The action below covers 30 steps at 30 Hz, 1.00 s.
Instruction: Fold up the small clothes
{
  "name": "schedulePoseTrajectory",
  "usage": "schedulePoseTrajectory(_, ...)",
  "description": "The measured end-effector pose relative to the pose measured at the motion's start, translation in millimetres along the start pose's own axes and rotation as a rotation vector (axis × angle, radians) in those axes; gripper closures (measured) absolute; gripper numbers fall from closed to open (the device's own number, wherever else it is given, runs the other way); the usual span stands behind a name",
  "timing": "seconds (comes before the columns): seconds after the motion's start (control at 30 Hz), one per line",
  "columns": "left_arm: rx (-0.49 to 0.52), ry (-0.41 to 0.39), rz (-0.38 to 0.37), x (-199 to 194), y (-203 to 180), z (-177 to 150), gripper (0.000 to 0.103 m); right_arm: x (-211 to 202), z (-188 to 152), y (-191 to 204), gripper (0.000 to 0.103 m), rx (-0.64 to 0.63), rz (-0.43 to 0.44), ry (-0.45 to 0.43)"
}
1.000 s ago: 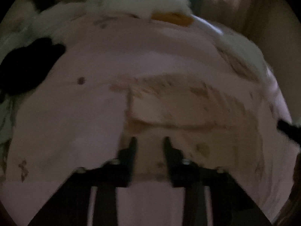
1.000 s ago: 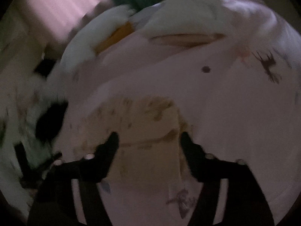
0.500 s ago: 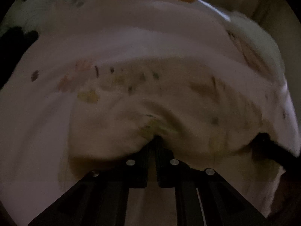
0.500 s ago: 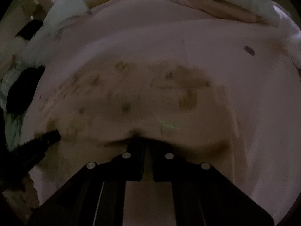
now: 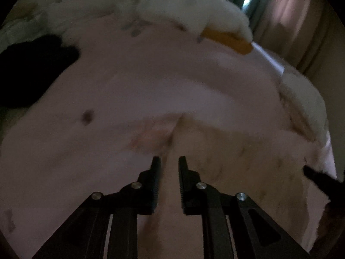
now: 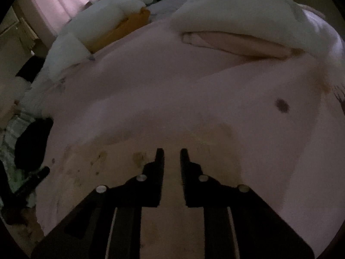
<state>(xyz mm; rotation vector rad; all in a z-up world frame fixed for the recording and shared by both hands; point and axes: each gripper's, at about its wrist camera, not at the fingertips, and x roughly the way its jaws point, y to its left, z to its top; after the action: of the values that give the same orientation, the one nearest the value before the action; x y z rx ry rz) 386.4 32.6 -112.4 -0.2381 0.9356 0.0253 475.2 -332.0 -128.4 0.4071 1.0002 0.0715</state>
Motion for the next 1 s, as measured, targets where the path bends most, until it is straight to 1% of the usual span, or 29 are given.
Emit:
schedulePoseTrajectory(0.03, -0.012, 0.014, 0.0, -6.3, 5.6, -9.0, 0.079, -7.1, -5.3, -3.2, 0.079, 0.013, 0.015, 0.011)
schedulePoseTrajectory(0.07, -0.03, 0.024, -0.013, -15.4, 12.0, -20.2, 0.069, -16.7, -12.4, -7.2, 0.075, 0.023, 0.029, 0.022)
schedulePoseTrajectory(0.1, -0.053, 0.034, -0.037, -26.0, 18.8, -34.3, 0.06, -28.0, -20.8, -10.3, 0.069, 0.027, 0.039, 0.026)
schedulePoseTrajectory(0.13, -0.065, 0.047, -0.055, -34.2, 22.1, -43.6, 0.057, -39.9, -29.0, -11.7, 0.063, 0.032, 0.051, 0.026)
schedulePoseTrajectory(0.17, -0.083, 0.064, -0.078, -42.3, 25.5, -55.0, 0.053, -53.9, -37.3, -15.5, 0.051, 0.037, 0.065, 0.019)
schedulePoseTrajectory(0.2, -0.102, 0.084, -0.105, -50.3, 27.8, -66.5, 0.052, -62.3, -44.2, -15.6, 0.045, 0.041, 0.077, 0.013)
schedulePoseTrajectory(0.27, -0.134, 0.107, -0.16, -65.6, 28.7, -85.4, 0.051, -87.6, -61.8, -22.1, 0.042, 0.058, 0.106, 0.002)
schedulePoseTrajectory(0.33, -0.123, 0.112, -0.166, -76.2, 25.8, -98.9, 0.051, -107.8, -82.6, -28.4, 0.036, 0.092, 0.146, 0.001)
schedulePoseTrajectory(0.4, -0.077, 0.116, -0.14, -87.1, 18.7, -113.4, 0.051, -121.4, -102.0, -33.8, 0.031, 0.123, 0.184, 0.021)
schedulePoseTrajectory(0.43, -0.054, 0.121, -0.132, -90.7, 15.6, -118.3, 0.051, -126.0, -113.6, -35.7, 0.03, 0.137, 0.193, 0.035)
schedulePoseTrajectory(0.5, -0.011, 0.122, -0.12, -102.9, 10.6, -129.9, 0.051, -128.0, -127.1, -37.2, 0.03, 0.143, 0.181, 0.06)
schedulePoseTrajectory(0.57, 0.011, 0.085, -0.106, -115.0, 6.8, -135.0, 0.05, -130.0, -142.6, -34.2, 0.03, 0.134, 0.169, 0.077)
schedulePoseTrajectory(0.63, 0.019, 0.035, -0.1, -126.8, 3.9, -139.5, 0.045, -132.7, -156.2, -31.1, 0.03, 0.129, 0.172, 0.085)
schedulePoseTrajectory(0.67, 0.013, 0.004, -0.114, -133.1, 2.0, -143.0, 0.038, -135.4, -163.1, -31.0, 0.028, 0.127, 0.177, 0.09)
schedulePoseTrajectory(0.7, 0.009, -0.007, -0.129, -133.1, 1.6, -144.0, 0.028, -135.4, -171.3, -27.5, 0.026, 0.123, 0.187, 0.096)
schedulePoseTrajectory(0.73, 0.009, -0.012, -0.152, -134.2, -0.9, -146.7, 0.023, -135.0, -176.2, -25.1, 0.025, 0.12, 0.196, 0.103)
schedulePoseTrajectory(0.77, 0.018, -0.01, -0.167, -133.5, -3.6, -148.7, 0.015, -132.2, -177.7, -21.9, 0.02, 0.117, 0.201, 0.107)
schedulePoseTrajectory(0.8, 0.025, -0.009, -0.171, -131.0, -7.6, -147.8, 0.012, -131.0, -182.2, -19.1, 0.016, 0.111, 0.203, 0.113)
schedulePoseTrajectory(0.9, 0.064, -0.021, -0.161, -125.6, -20.0, -156.7, 0.008, -128.3, -197.4, -17.0, 0.012, 0.101, 0.206, 0.114)
schedulePoseTrajectory(0.97, 0.086, -0.013, -0.156, -119.2, -26.9, -162.5, 0.005, -126.0, -200.8, -19.3, 0.007, 0.121, 0.233, 0.118)
schedulePoseTrajectory(1.0, 0.093, 0.002, -0.159, -114.6, -29.9, -165.0, 0.004, -121.7, -203.5, -20.0, 0.006, 0.143, 0.26, 0.12)
